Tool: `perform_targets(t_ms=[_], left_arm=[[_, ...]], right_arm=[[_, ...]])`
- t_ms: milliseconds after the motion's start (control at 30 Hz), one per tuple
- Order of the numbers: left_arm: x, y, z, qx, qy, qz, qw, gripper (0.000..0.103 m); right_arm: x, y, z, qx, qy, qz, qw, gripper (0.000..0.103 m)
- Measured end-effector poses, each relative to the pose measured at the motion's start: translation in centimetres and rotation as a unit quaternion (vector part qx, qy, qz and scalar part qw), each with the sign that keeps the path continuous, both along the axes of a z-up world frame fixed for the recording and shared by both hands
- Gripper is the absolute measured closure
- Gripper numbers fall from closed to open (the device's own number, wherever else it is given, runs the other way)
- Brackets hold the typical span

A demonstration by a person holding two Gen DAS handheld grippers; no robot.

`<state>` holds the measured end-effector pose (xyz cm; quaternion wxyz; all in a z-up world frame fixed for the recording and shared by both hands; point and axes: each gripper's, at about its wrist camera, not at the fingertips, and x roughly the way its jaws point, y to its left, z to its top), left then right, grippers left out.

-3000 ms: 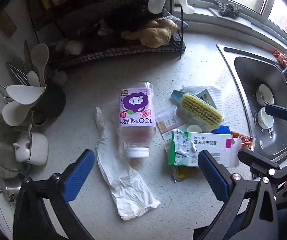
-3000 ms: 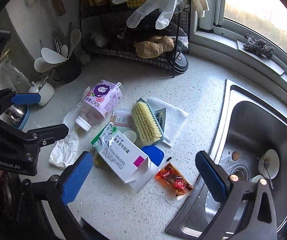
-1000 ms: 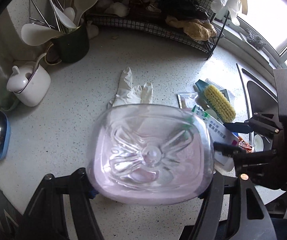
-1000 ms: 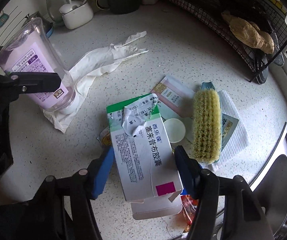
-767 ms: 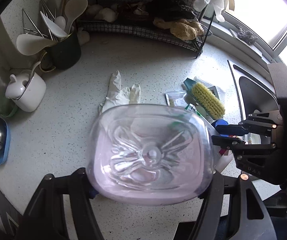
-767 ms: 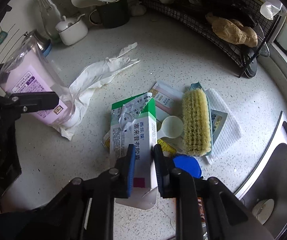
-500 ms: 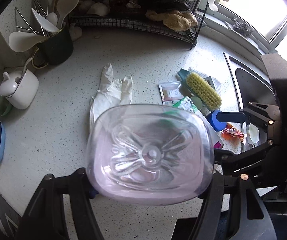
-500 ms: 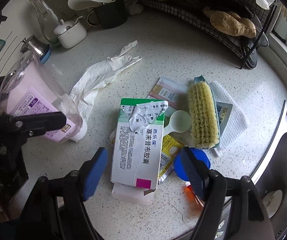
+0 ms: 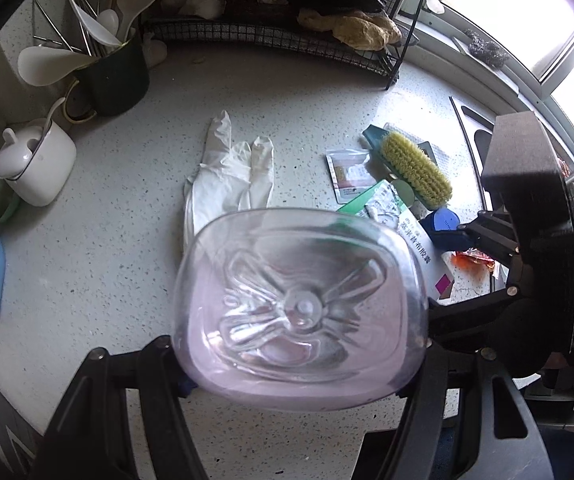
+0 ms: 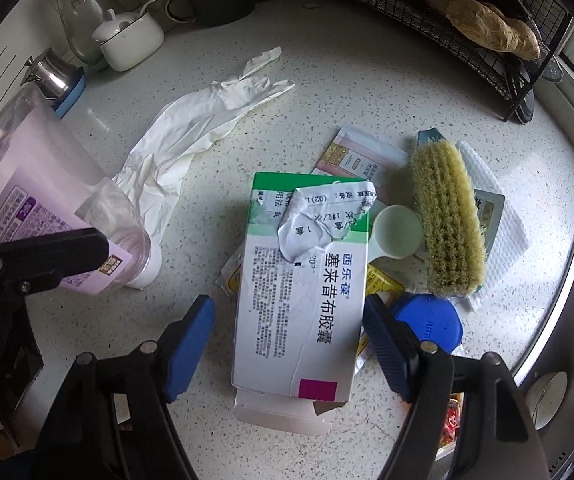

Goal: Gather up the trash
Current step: 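Grasp the white medicine box with the right tool while the left tool holds the bottle, then carry the bottle and medicine box down over the red bucket with both tools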

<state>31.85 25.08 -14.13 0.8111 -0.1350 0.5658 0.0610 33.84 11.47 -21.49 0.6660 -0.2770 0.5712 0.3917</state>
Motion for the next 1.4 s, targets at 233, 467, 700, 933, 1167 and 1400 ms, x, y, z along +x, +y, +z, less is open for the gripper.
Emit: perform_targets(t_ms=[233,467,700,933,1167,1400], left_arm=[[0.1,-0.6,0.5,0.012,-0.001,-0.012,0.9999,0.037],[0.3,-3.1,2.2,0.029,-0.015,-0.037,0.9988,0.037],[0.1,-7.7,4.9,0.051,-0.041,-0.076,0.995,0.037],[-2.3,-13.7,6.4,0.06,-0.058,-0.112,0.9902,0.037],[-6.9,-21.8,6.6,0.062,-0.059,-0.155,0.9841,0.037],[-12.2,-29.7,5.1,0.046,-0.046,-0.193,0.979,0.037]], right_arm=[[-0.4,-0.5,0.5,0.025,0.014,-0.017,0.999,0.047],[-0.2,-4.4,3.5,0.071,0.012,-0.069,0.995,0.047],[-1.6,-7.8,6.1,0.1,-0.013,-0.103,0.99,0.047],[-5.5,-15.0,9.5,0.112,-0.037,-0.136,0.984,0.047],[-10.8,-22.2,10.5,0.116,-0.051,-0.177,0.976,0.047],[-17.2,-29.4,10.0,0.115,-0.045,-0.222,0.967,0.047]])
